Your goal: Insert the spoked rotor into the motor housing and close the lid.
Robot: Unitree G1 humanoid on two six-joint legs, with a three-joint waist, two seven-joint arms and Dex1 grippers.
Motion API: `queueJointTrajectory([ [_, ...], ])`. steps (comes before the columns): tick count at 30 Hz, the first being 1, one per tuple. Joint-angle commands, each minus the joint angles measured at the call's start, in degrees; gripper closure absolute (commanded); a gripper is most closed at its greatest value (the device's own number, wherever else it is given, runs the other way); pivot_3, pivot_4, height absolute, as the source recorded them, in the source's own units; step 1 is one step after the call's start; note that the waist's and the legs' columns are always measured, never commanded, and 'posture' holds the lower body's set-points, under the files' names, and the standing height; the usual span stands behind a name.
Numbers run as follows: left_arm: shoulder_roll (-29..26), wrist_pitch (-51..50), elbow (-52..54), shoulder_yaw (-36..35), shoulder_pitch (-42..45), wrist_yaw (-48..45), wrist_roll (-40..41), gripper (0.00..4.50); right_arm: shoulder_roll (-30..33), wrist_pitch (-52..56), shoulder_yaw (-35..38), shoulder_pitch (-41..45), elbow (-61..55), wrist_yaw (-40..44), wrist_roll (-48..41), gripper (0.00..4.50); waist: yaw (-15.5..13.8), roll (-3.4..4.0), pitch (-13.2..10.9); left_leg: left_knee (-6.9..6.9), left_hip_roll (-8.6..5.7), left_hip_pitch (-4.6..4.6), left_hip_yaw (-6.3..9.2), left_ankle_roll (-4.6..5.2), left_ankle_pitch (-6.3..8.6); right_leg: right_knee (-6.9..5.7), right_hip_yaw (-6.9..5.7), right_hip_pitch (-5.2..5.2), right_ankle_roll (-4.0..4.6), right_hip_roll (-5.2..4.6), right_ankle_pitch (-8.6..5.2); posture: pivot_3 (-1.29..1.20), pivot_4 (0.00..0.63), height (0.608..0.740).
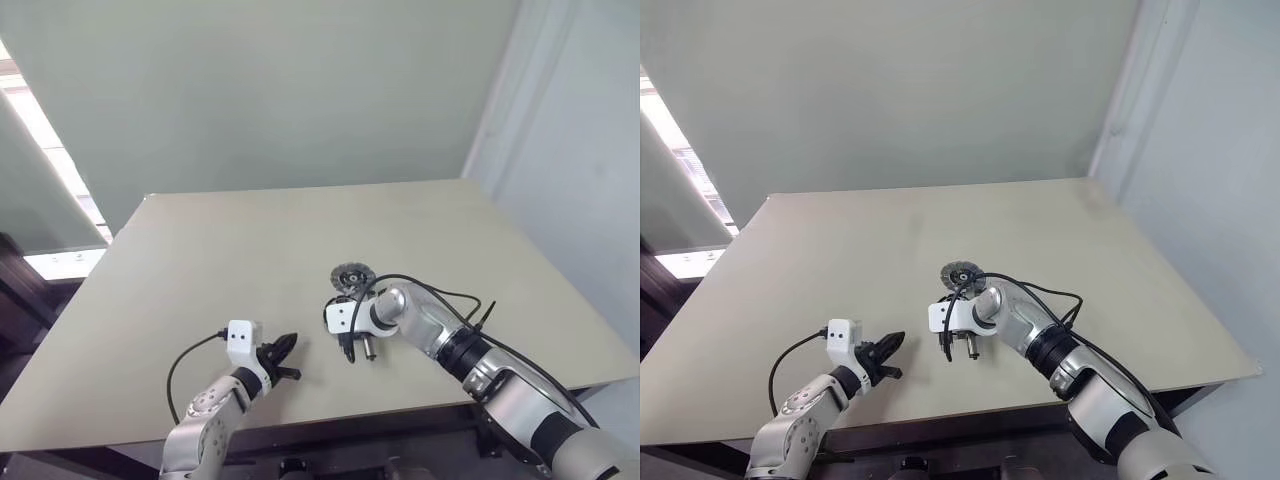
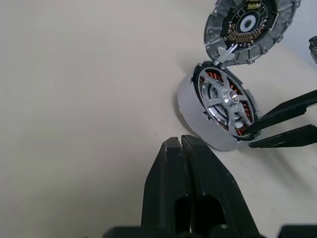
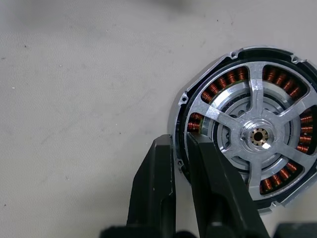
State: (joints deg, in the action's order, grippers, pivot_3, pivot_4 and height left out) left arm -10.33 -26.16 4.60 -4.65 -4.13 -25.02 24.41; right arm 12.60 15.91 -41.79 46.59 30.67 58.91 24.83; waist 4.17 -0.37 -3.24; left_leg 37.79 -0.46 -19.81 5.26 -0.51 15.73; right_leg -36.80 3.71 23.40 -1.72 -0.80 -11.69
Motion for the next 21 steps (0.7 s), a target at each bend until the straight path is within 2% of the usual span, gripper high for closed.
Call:
queueJointTrajectory([
  [1, 0.0, 1.4, 1.3, 0.1, 1.1, -0.2, -0.1, 4.50, -0.2, 0.3, 1.7, 1.1, -1.0, -0.6, 0.1, 4.40, 0.0, 0.00, 0.0, -0.01, 0.00, 0.00, 0.01, 0.00, 0.00, 0.00, 0.00, 0.00, -0.01, 0.00, 0.01, 0.00, 0.000, 0.740],
  [7, 0.2, 1.7, 1.1, 0.3, 1.2, -0.2, -0.4, 4.50, -1.4, 3.1, 3.3, 0.1, -4.2, -1.5, -1.0, 4.40, 0.1, 0.00, 0.0, 0.00, 0.00, -0.01, 0.00, 0.00, 0.00, 0.00, 0.00, 0.02, -0.02, 0.00, 0.01, 0.00, 0.000, 0.740],
  [10, 0.3, 1.8, 1.0, 0.3, 1.3, -0.3, -0.5, 4.50, -2.7, 7.2, 5.9, -1.6, -7.4, 0.2, -4.6, 4.40, 0.1, 0.00, 0.0, 0.00, 0.01, -0.01, 0.02, 0.00, 0.00, -0.01, -0.01, 0.02, -0.02, 0.01, 0.01, 0.00, 0.000, 0.740],
  [12, 0.3, 1.8, 1.0, 0.3, 1.3, -0.3, -0.6, 4.50, -3.1, 10.7, 6.4, -3.1, -11.1, -1.4, -3.8, 4.40, 0.1, 0.01, 0.0, -0.03, 0.01, -0.03, 0.02, 0.00, 0.00, -0.01, 0.00, 0.04, -0.05, 0.01, 0.03, 0.00, 0.000, 0.740],
  [16, 0.3, 1.9, 0.8, 0.3, 1.3, -0.4, -0.7, 4.50, -3.5, 17.2, 7.3, -5.3, -17.7, 0.8, -6.0, 4.40, 0.0, 0.01, 0.0, -0.04, -0.01, -0.23, 0.04, 0.00, 0.00, 0.01, -0.01, 0.21, -0.08, 0.00, 0.05, 0.00, 0.000, 0.740],
  [21, 0.4, 1.8, 0.7, 0.5, 1.5, -0.5, -0.7, 4.50, -3.0, 19.7, 6.6, -5.2, -20.0, 0.4, -6.5, 4.40, 0.0, 0.01, 0.0, -0.01, 0.00, -0.24, 0.06, -0.01, 0.00, 0.01, -0.05, 0.23, -0.08, 0.00, 0.05, 0.00, 0.000, 0.740],
])
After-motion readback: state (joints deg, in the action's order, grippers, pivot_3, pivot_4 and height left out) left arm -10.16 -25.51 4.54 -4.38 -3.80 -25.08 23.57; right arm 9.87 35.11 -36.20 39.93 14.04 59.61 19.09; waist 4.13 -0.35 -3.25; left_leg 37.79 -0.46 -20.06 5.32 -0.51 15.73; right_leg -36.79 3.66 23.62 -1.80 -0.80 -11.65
